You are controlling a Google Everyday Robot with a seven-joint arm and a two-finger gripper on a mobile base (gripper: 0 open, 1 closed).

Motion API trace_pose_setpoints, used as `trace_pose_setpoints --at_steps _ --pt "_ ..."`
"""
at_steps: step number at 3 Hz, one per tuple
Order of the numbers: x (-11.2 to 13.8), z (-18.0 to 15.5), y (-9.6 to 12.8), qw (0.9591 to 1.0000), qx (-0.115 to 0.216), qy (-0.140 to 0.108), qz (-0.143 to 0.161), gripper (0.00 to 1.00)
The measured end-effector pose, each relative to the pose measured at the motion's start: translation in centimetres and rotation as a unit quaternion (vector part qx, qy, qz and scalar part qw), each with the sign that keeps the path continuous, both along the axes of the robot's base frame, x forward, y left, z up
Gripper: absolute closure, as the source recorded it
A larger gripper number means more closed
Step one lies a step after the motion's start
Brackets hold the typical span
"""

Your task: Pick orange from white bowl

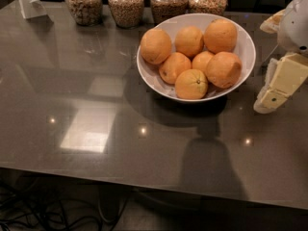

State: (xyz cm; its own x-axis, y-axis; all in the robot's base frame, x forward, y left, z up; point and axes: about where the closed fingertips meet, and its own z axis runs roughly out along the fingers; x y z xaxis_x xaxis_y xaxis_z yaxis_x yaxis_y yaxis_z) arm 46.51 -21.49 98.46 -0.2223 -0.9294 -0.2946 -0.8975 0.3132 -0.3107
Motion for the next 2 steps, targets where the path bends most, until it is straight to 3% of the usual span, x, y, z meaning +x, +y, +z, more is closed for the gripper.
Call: trace_pose_setpoints --at_steps 2 --pt "5.9 0.5 0.9 0.9971 0.046 -0.042 -0.045 0.00"
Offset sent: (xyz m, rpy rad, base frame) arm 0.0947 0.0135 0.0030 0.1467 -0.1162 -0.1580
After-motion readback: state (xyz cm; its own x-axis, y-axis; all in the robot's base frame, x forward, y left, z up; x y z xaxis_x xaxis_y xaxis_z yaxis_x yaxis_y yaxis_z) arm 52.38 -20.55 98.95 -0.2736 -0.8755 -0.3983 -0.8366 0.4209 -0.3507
